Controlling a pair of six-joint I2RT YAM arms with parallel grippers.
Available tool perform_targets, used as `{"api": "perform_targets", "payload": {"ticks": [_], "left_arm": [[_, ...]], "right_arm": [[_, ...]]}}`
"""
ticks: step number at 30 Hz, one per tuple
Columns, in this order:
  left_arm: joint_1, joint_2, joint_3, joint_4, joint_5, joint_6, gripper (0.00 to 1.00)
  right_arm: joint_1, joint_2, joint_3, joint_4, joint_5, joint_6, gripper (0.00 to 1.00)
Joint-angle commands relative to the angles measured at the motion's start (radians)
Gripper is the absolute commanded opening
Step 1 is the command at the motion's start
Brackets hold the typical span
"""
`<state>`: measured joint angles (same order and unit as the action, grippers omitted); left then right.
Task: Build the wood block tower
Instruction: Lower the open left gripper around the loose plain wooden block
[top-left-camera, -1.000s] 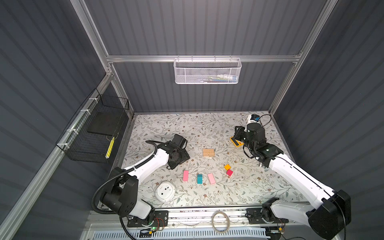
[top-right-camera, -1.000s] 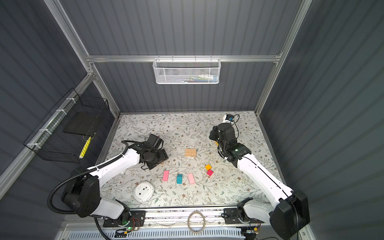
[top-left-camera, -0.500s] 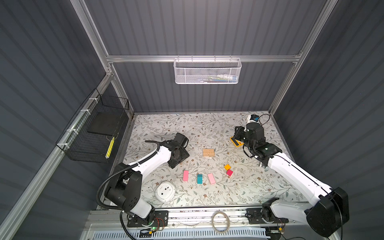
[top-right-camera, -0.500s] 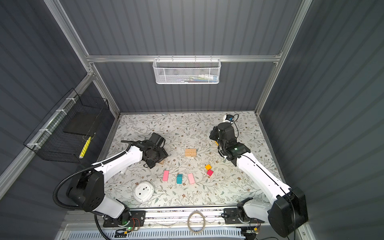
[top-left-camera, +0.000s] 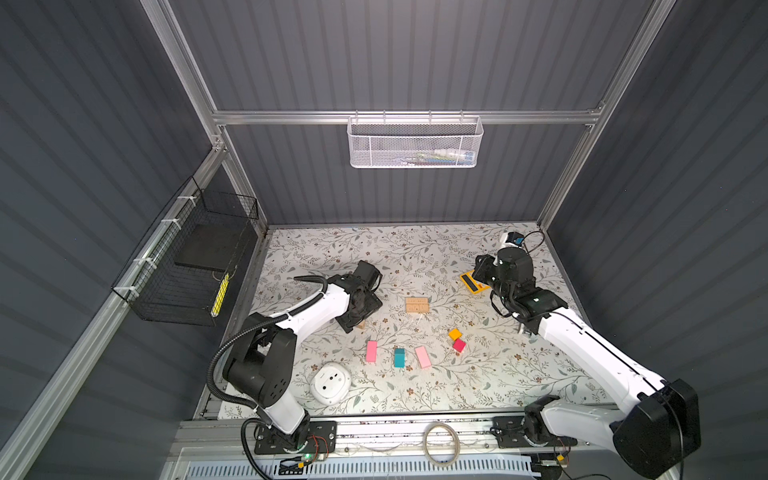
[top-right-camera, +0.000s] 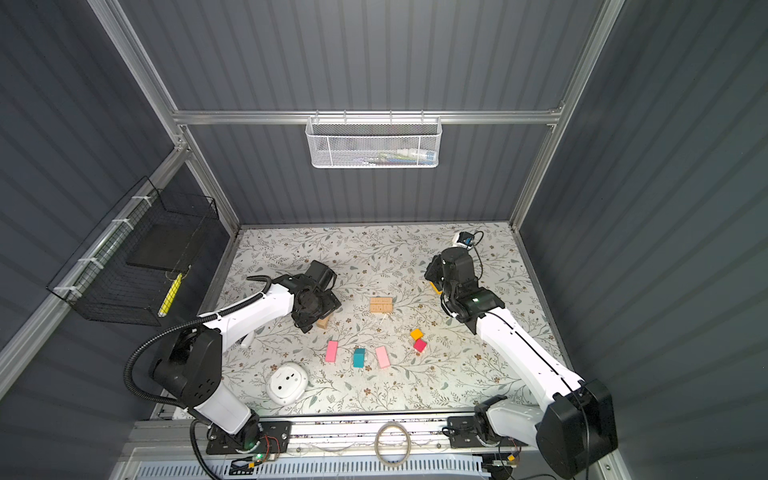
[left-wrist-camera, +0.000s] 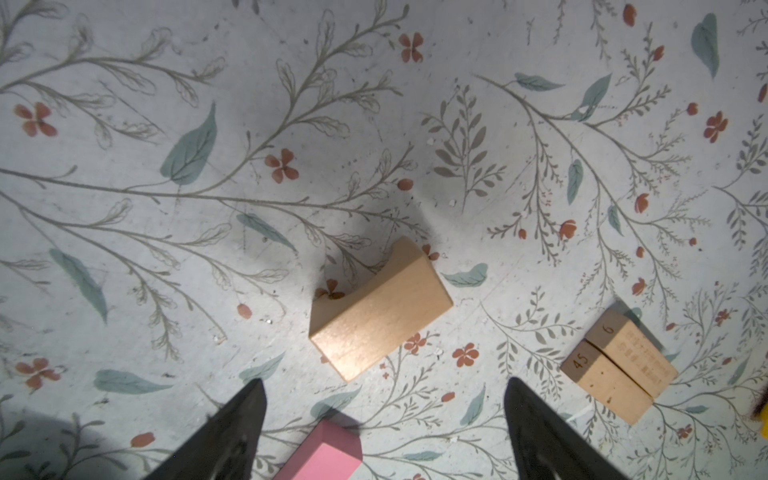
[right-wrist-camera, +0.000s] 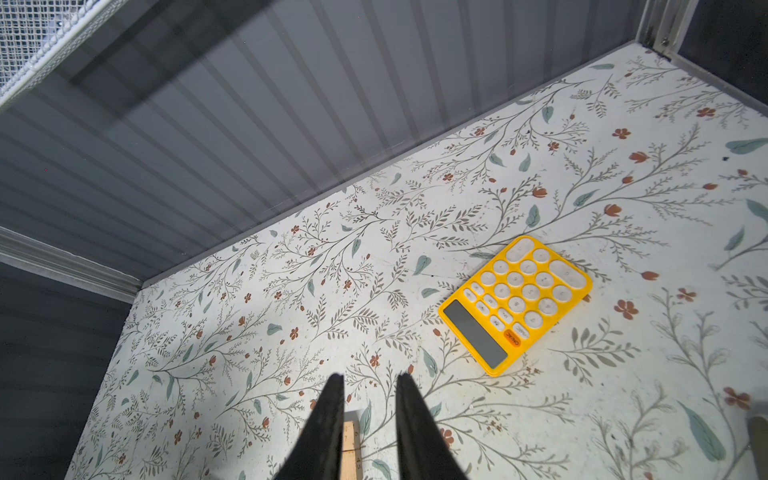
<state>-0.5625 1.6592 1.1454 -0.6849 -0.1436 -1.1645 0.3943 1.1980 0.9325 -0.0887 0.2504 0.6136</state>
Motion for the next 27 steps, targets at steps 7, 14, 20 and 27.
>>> {"api": "perform_targets", "payload": {"ticks": [7, 14, 20, 27], "left_arm": [[0.001, 0.079, 0.039, -0.018, -0.019, -0.035, 0.91], [0.011, 0.112, 0.049, -0.006, -0.016, -0.035, 0.9], [0.03, 0.128, 0.051, 0.008, -0.009, -0.034, 0.88], [0.045, 0.154, 0.065, 0.039, 0.015, -0.031, 0.87]], "right_arm": [[-0.032, -0.044, -0.041, 0.013, -0.013, 0.011, 0.26], [-0.048, -0.04, -0.044, 0.012, -0.025, 0.012, 0.26], [-0.055, -0.039, -0.047, 0.01, -0.028, 0.014, 0.25], [-0.063, -0.032, -0.049, 0.008, -0.031, 0.015, 0.26]]}}
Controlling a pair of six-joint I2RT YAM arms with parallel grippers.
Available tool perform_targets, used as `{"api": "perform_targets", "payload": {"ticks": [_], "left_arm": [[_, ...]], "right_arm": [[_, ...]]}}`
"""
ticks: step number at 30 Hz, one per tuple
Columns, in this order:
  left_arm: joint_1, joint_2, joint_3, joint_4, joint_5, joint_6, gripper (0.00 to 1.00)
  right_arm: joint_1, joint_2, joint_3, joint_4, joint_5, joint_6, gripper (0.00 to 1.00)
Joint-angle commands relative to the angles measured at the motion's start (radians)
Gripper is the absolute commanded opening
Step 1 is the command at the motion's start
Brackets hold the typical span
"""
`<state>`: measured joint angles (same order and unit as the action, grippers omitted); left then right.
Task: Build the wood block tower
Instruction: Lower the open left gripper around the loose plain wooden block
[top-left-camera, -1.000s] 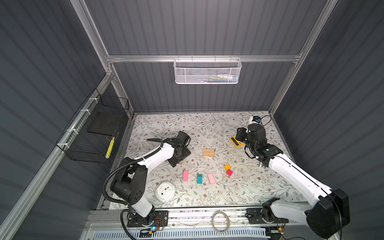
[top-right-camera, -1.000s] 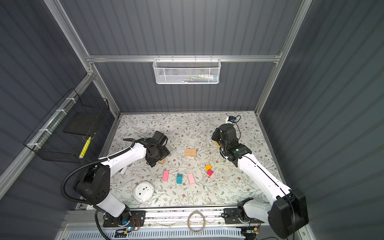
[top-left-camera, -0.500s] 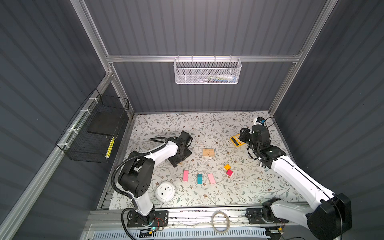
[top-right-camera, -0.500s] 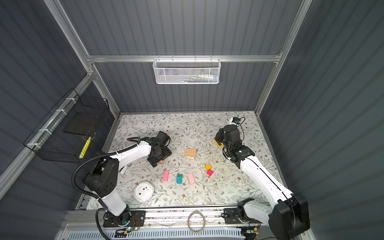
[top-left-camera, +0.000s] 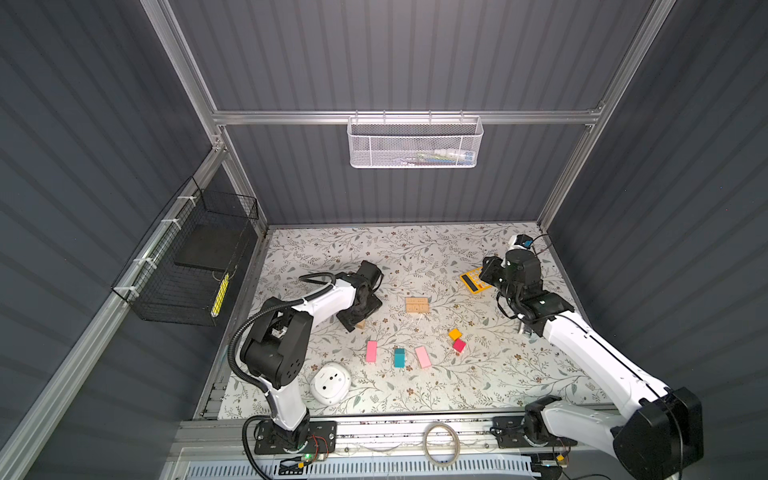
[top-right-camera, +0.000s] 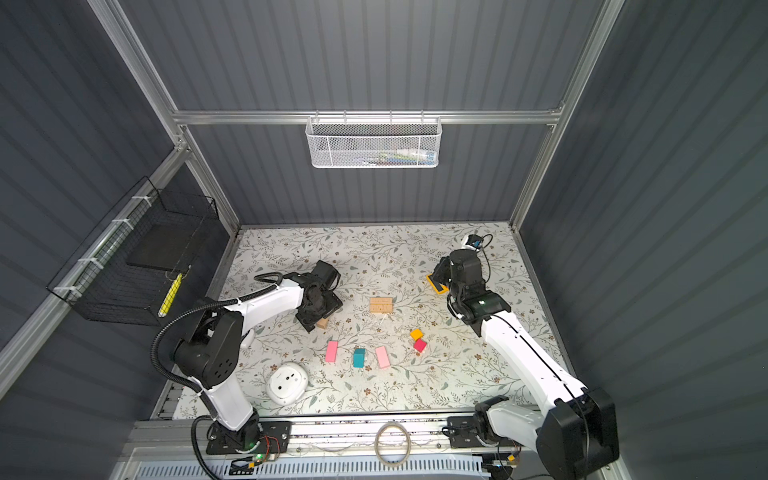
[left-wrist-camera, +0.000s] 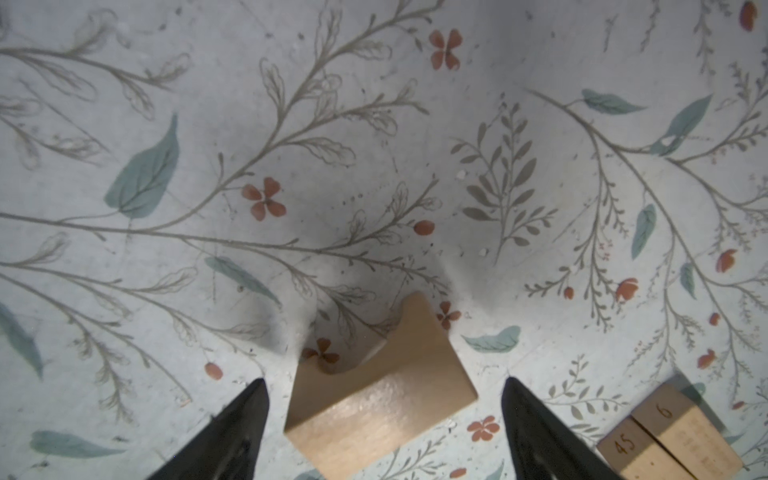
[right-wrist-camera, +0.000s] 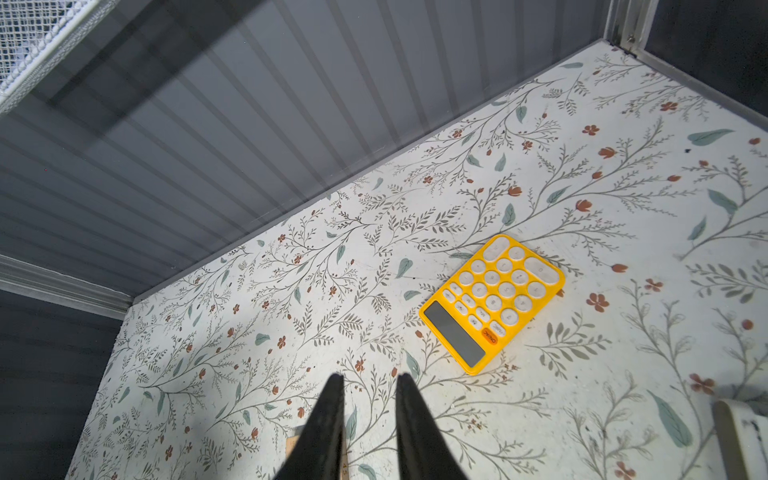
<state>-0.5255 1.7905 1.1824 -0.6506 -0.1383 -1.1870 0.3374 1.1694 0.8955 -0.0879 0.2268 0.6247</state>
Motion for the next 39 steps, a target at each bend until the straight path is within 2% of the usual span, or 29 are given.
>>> {"api": "perform_targets", "payload": {"ticks": [1, 18, 28, 39], "left_arm": [[0.009, 0.027, 0.03, 0.007, 0.011, -0.007, 0.87], [0.023, 0.052, 0.041, 0.032, 0.022, 0.016, 0.83], [0.021, -0.014, -0.011, 0.01, 0.035, -0.022, 0.92], [0.005, -0.061, -0.07, 0.056, 0.068, -0.09, 0.96]], "right_arm": [[-0.008, -0.004, -0.012, 0.008, -0.007, 0.005, 0.26], [-0.017, 0.005, -0.015, 0.007, -0.015, 0.012, 0.26], [-0.017, 0.022, -0.009, 0.014, -0.037, 0.023, 0.25], [-0.017, 0.016, -0.013, 0.016, -0.043, 0.026, 0.25]]}}
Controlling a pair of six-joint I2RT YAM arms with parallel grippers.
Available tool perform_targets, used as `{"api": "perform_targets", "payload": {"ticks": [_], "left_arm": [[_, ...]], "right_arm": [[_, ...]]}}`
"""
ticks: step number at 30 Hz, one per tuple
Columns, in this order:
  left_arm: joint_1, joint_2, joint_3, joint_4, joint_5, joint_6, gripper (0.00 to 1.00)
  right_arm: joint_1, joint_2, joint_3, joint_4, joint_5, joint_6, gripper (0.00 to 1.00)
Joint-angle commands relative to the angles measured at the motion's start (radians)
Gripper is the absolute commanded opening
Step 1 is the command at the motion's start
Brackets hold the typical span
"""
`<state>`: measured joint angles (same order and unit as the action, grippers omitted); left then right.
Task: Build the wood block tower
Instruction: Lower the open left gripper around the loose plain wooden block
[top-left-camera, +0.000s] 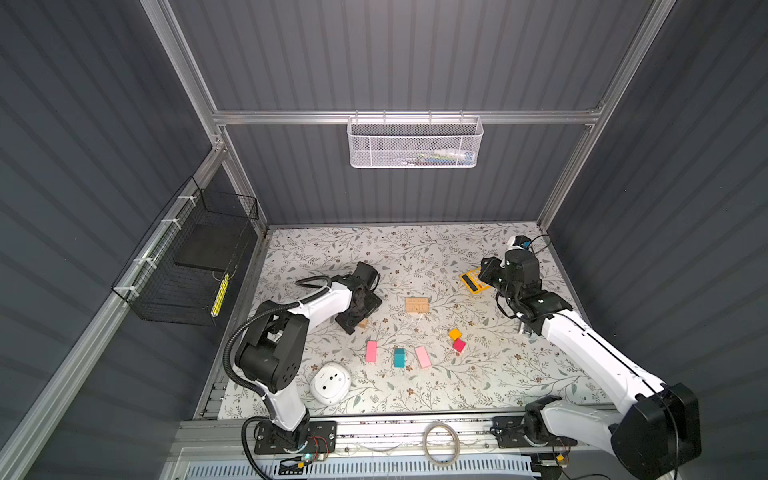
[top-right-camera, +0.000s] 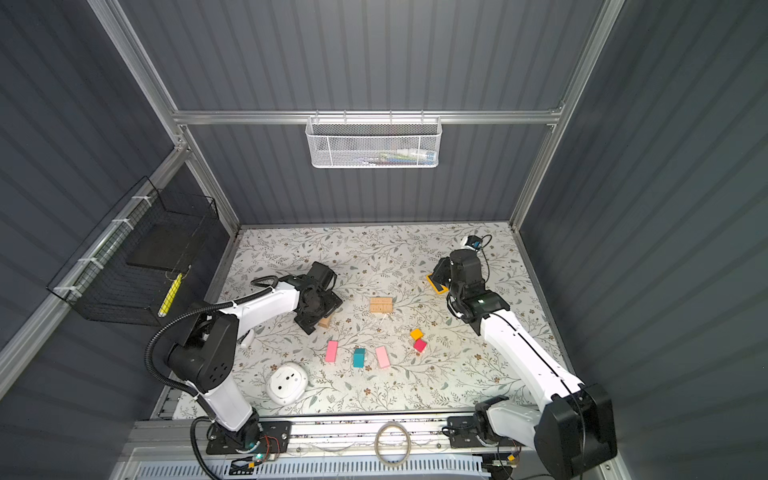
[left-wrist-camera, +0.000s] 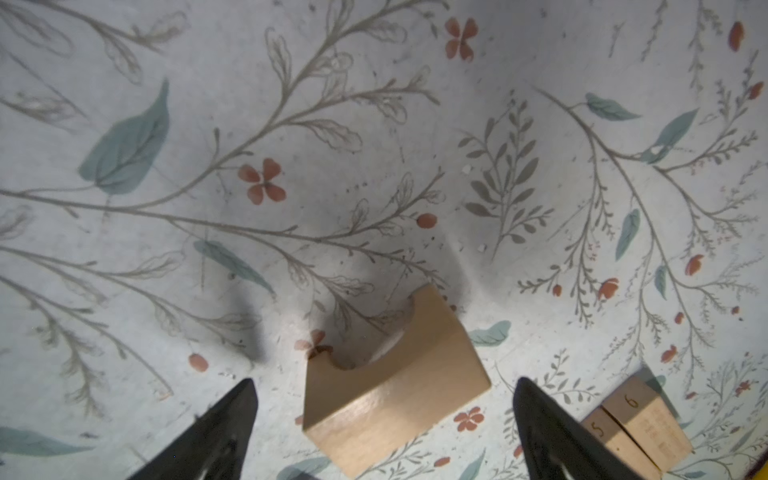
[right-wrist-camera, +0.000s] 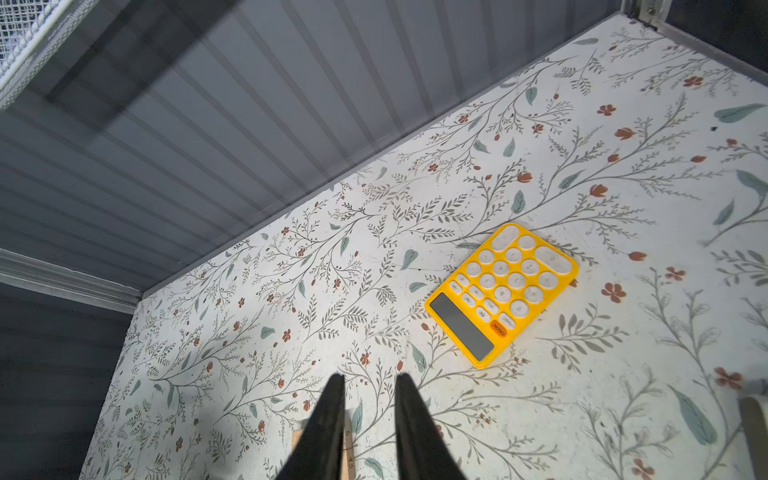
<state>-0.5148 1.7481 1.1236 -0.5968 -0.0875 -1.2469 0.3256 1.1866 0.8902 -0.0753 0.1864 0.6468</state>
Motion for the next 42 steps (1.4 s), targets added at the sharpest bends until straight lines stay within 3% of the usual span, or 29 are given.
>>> {"api": "perform_targets", "payload": {"ticks": [1, 18, 42], "left_arm": [[-0.008, -0.016, -0.011, 0.007, 0.021, -0.03, 0.96], [-0.009, 0.026, 0.017, 0.044, 0.029, -0.035, 0.96], [-0.01, 0.162, 0.152, -0.024, -0.02, 0.056, 0.94]], "right_arm": [[-0.005, -0.003, -0.008, 0.003, -0.002, 0.004, 0.25], [-0.013, -0.027, -0.023, 0.002, 0.006, 0.002, 0.25], [-0.036, -0.016, -0.029, -0.003, 0.003, -0.002, 0.25]]}}
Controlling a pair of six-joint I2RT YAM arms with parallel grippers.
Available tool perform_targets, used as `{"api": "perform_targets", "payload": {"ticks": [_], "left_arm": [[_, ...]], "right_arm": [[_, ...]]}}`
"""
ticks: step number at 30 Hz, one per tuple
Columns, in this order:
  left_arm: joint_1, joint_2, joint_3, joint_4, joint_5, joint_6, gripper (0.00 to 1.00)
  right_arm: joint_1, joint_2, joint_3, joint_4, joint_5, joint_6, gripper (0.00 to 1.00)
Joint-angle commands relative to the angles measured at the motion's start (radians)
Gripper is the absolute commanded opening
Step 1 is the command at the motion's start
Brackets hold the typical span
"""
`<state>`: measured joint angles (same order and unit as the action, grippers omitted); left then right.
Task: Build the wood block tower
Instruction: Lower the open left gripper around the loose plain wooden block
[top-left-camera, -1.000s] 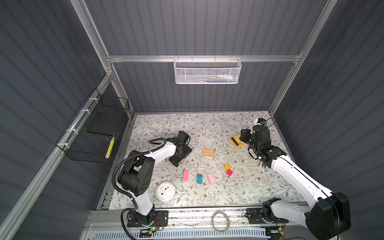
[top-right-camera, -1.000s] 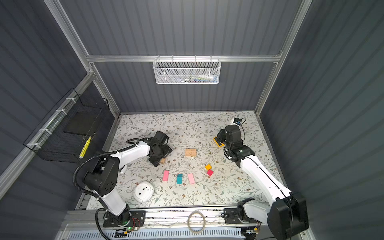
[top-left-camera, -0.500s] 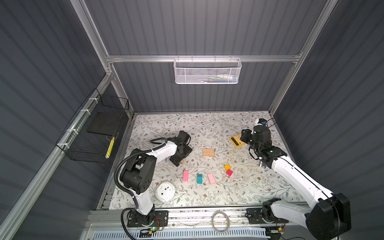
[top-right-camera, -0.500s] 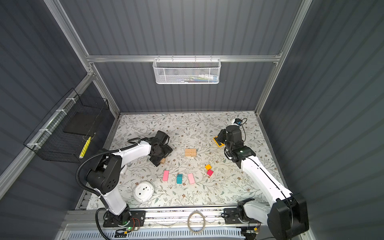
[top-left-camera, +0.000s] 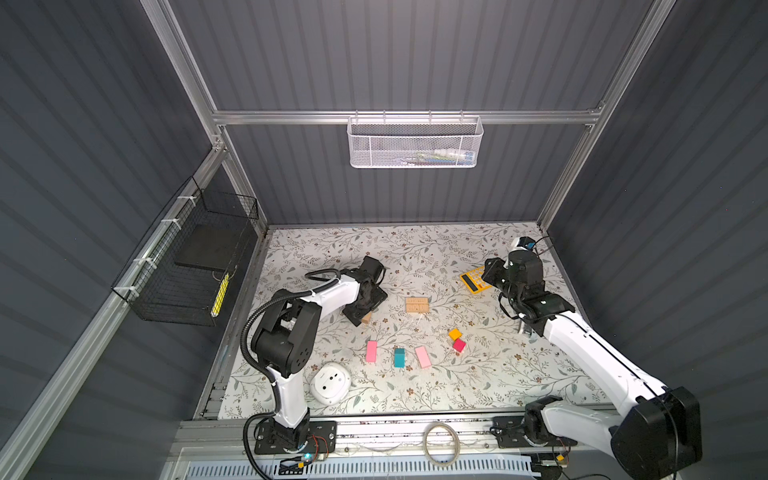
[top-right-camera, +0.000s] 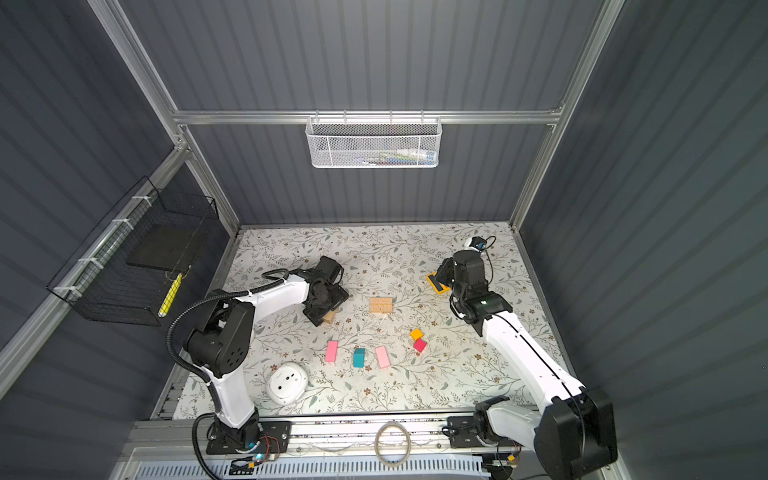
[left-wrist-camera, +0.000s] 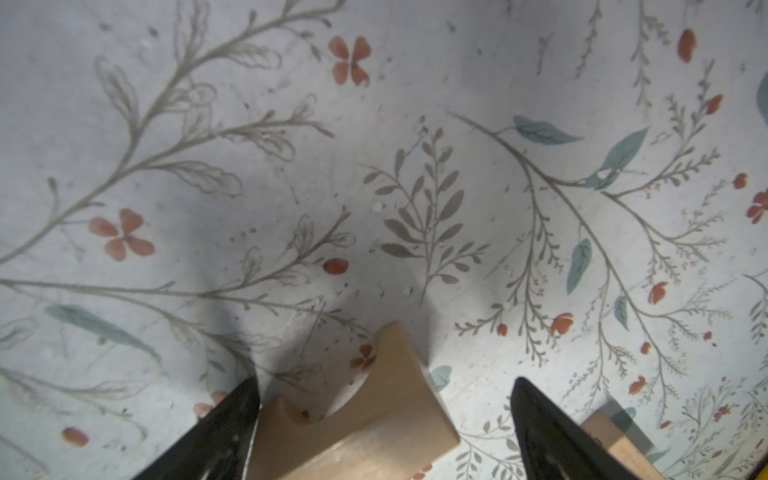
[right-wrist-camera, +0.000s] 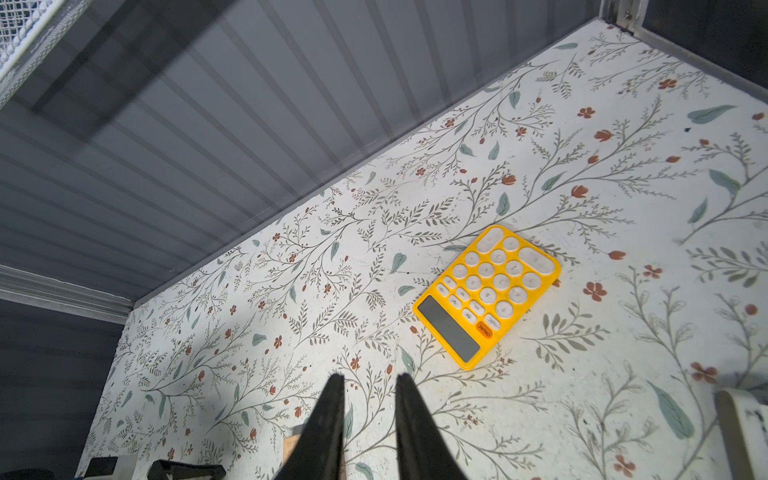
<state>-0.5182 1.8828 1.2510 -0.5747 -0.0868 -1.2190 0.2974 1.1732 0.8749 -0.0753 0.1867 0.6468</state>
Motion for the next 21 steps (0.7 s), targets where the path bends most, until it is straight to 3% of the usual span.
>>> {"api": "perform_targets", "payload": {"ticks": [1, 21], "left_arm": [[-0.006, 0.032, 0.03, -0.05, -0.024, 0.029, 0.94], [-0.006, 0.057, 0.043, -0.088, -0.037, 0.114, 0.71]], "right_arm": [[-0.009, -0.003, -0.016, -0.003, 0.002, -0.003, 0.25], [-0.024, -0.023, -0.031, -0.001, -0.01, 0.004, 0.25]]}}
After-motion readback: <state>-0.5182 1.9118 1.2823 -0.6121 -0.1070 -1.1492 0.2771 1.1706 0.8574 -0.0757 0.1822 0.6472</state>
